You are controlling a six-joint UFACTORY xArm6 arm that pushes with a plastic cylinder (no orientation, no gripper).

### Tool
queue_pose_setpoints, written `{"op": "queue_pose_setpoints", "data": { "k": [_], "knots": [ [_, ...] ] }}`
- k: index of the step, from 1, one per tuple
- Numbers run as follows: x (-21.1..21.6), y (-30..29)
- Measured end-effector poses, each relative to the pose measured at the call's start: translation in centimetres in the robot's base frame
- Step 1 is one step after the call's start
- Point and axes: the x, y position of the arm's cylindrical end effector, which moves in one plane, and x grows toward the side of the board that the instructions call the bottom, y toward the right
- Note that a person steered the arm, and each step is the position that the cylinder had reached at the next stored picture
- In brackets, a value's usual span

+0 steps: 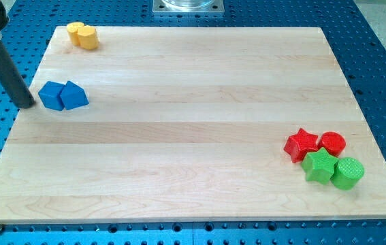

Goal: Move the blue blocks into the red blocks

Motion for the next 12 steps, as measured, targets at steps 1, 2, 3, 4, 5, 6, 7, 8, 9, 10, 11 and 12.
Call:
{"op": "queue_pose_setpoints", "data": {
  "k": [1, 2, 3, 4, 5, 6, 7, 8, 9, 10, 11, 12],
  "knots": [
    [1.5, 5.8],
    [2.6, 11.0],
    [1.9, 10.7],
    [1.8, 14.1],
    [-1.6, 14.4],
    [-3.6, 17.1],
    [-5.2, 21.9],
    [-4.4, 27.1],
    [-4.2, 32.4],
    [-2.5, 38.0],
    [0.4, 37.6],
    [-3.5, 38.7]
  ]
}}
